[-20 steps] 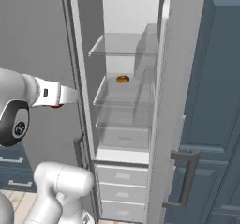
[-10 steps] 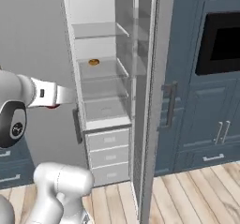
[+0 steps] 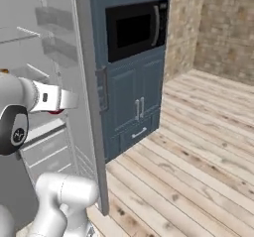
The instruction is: Pick the peach and mango from the fridge and place them on the plate next to the blender to make a fruit smoothie.
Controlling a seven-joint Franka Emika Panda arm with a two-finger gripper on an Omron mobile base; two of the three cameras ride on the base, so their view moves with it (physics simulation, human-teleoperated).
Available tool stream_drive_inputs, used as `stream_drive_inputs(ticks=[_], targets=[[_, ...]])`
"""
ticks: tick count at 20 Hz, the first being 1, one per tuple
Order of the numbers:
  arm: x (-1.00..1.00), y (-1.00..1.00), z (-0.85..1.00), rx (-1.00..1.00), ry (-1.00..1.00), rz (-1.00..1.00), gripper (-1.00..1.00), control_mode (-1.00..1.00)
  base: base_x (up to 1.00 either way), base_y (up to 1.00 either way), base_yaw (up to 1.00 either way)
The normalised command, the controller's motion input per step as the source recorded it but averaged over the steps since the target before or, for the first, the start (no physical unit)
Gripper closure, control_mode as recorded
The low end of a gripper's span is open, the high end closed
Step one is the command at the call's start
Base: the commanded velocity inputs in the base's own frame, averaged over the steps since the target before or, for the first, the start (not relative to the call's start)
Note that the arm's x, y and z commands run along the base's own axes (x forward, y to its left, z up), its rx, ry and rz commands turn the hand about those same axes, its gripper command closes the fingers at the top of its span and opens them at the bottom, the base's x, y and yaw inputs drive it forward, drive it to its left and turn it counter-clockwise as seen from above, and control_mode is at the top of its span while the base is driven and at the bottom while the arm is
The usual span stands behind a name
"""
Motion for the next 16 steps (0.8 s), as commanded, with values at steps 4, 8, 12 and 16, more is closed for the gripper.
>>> stream_drive_inputs(ticks=[4, 8, 12, 16], targets=[[0.00, 0.00, 0.00, 0.00, 0.00, 0.00, 1.00, 1.00, -0.24, 0.00, -0.85], [0.00, 0.00, 0.00, 0.00, 0.00, 0.00, 1.00, 1.00, -0.14, 0.00, -0.86], [0.00, 0.00, 0.00, 0.00, 0.00, 0.00, 1.00, 1.00, -0.10, 0.00, -0.86], [0.00, 0.00, 0.00, 0.00, 0.00, 0.00, 1.00, 1.00, 0.00, -0.18, -0.84]])
